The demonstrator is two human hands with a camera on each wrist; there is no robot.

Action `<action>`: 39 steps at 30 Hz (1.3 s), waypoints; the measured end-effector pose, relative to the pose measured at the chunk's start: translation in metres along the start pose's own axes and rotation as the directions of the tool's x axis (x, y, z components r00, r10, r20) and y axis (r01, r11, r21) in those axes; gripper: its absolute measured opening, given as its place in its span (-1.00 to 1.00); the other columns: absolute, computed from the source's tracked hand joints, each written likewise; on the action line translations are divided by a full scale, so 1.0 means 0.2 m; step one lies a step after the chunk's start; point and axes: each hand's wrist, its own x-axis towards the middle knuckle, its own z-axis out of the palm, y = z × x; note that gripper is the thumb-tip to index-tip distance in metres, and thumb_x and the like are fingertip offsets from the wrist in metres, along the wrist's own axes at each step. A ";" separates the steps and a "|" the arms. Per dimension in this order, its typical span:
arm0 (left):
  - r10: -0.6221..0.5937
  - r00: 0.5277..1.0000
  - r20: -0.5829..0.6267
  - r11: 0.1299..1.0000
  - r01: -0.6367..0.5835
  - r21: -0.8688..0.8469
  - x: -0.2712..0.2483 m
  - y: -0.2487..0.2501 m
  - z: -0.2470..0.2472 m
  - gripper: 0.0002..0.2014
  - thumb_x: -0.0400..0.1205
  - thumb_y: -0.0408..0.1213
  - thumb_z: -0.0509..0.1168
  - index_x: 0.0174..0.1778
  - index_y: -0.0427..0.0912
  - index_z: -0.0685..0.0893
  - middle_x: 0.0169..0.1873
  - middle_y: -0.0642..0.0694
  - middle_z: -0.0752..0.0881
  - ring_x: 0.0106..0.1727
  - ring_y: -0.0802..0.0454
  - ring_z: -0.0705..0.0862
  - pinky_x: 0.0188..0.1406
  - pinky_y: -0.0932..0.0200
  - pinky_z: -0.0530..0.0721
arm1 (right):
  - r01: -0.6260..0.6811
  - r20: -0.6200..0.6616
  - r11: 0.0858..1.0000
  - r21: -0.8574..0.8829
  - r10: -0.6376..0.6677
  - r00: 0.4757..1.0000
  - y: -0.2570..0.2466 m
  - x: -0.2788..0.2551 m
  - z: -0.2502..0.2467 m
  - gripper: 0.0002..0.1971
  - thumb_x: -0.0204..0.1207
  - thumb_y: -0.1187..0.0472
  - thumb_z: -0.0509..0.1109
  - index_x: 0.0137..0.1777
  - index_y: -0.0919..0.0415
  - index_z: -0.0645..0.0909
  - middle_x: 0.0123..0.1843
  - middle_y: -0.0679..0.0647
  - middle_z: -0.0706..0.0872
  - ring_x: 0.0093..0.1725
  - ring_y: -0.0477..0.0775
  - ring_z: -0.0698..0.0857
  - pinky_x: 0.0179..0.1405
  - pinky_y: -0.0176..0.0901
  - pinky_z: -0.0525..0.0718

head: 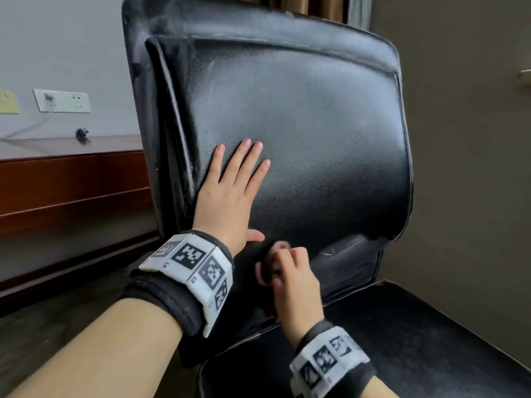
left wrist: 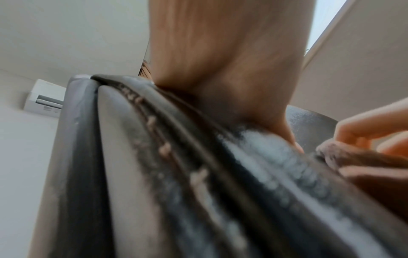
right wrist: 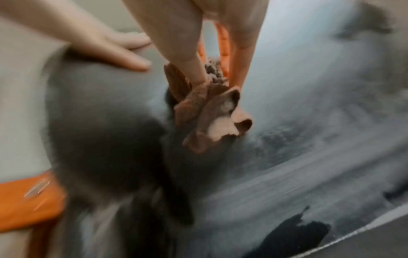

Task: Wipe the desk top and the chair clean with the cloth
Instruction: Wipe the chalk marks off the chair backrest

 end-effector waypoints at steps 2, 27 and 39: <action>0.002 1.000 -0.004 1.000 -0.002 -0.003 0.00 0.00 0.00 0.18 0.43 0.51 0.06 0.57 -0.23 -0.48 0.57 -0.30 -0.48 0.61 -0.24 -0.42 0.45 -0.31 -0.45 | 0.095 0.124 0.995 0.016 -0.096 0.988 -0.02 -0.03 0.02 -0.44 0.39 -0.08 -0.08 0.28 0.10 0.52 0.07 -0.07 0.39 -0.10 -0.10 0.43 -0.19 -0.41 0.41; -0.011 1.000 0.021 0.999 0.010 0.049 0.00 0.01 0.01 0.19 0.41 0.54 -0.01 0.49 -0.27 -0.56 0.56 -0.31 -0.48 0.61 -0.24 -0.42 0.49 -0.32 -0.39 | -0.603 0.052 0.779 0.171 0.604 0.795 0.23 0.09 0.20 -0.83 0.52 0.17 0.34 -0.24 0.22 0.49 -0.08 0.23 0.70 0.09 0.26 0.67 -0.08 -0.16 0.45; 0.005 1.000 0.021 1.000 -0.006 0.028 -0.02 0.00 -0.01 0.18 0.43 0.54 -0.03 0.52 -0.27 -0.55 0.55 -0.31 -0.51 0.60 -0.24 -0.44 0.47 -0.31 -0.43 | -0.856 0.502 0.266 0.443 0.717 0.483 0.26 0.09 0.26 -0.57 0.59 0.24 0.28 0.45 0.33 0.40 0.23 0.22 0.59 0.28 0.05 0.54 0.11 -0.33 0.51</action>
